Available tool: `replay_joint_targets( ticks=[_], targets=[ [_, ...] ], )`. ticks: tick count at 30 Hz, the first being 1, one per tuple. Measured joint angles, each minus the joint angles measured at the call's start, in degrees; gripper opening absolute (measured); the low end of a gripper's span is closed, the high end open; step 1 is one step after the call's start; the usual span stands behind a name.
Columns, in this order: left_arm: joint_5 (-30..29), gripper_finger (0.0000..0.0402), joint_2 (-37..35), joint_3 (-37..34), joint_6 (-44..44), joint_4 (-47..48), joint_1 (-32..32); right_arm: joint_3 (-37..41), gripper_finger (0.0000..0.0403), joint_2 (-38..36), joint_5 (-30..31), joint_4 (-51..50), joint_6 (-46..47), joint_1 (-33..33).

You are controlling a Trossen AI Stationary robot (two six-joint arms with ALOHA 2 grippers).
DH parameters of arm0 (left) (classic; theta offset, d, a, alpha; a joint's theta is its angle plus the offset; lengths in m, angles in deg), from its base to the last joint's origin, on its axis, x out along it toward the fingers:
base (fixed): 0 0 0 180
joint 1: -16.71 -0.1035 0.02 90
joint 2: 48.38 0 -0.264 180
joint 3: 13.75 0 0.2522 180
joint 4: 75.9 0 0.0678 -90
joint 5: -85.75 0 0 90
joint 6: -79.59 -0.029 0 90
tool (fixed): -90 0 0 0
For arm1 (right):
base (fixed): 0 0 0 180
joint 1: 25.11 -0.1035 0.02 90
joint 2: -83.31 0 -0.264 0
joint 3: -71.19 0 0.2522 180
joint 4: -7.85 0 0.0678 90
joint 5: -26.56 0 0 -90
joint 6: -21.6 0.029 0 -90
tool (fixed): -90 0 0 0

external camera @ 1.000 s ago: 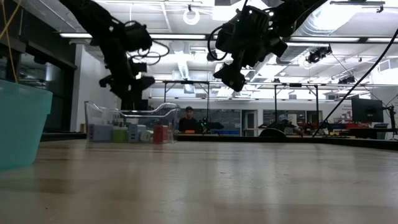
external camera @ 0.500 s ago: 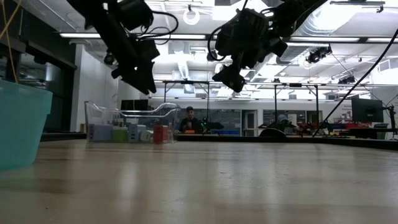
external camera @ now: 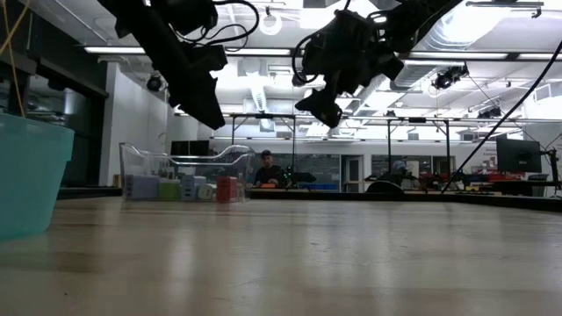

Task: Pick & Place Office items
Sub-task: Return to Home Position

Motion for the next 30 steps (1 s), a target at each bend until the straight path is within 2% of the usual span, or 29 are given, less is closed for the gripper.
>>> replay_joint_targets(
  ticks=[11,18,23,30],
  targets=[
    [0.0,0.0172,0.0,0.0,-1.0,0.0,5.0,0.0,0.0263,0.0,1.4,3.5,-1.9,2.3],
    [-0.1,0.0172,-1.4,0.0,-0.6,0.5,9.3,0.0,0.0263,-3.1,-7.9,3.8,-3.9,6.1],
    [-0.1,0.0172,-2.6,0.0,1.5,0.4,12.7,4.4,0.0263,-9.1,-6.1,3.9,-3.5,7.7],
    [-0.1,0.0172,-2.6,0.0,3.6,0.2,17.2,18.1,0.0263,-25.1,1.9,7.6,1.5,9.1]
  ],
)
